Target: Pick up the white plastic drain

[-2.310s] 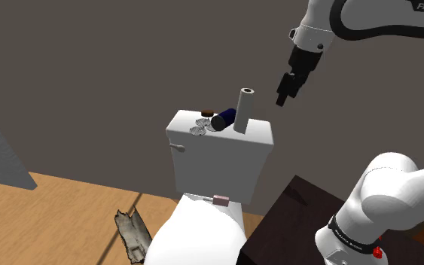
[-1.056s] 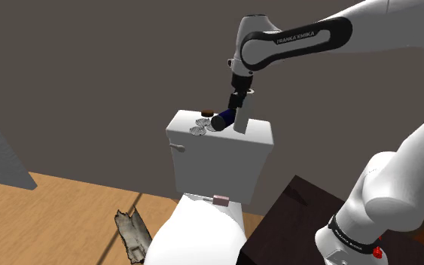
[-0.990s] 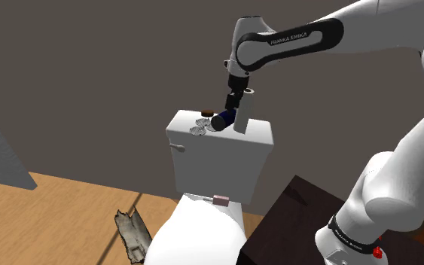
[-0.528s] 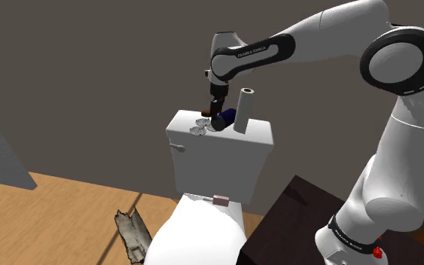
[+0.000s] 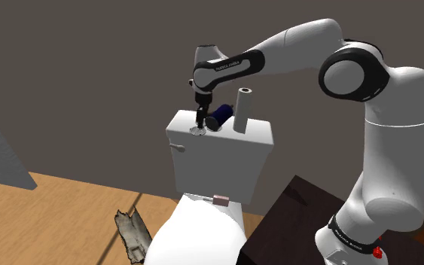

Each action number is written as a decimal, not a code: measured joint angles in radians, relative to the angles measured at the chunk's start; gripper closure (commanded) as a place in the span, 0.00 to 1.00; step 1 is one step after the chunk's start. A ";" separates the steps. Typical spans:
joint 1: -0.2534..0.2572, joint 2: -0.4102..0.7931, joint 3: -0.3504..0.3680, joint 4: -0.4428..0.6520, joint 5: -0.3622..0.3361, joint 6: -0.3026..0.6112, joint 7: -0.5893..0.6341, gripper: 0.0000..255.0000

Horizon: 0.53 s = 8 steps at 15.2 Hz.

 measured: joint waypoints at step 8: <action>-0.002 0.039 0.000 -0.036 0.002 0.049 -0.001 1.00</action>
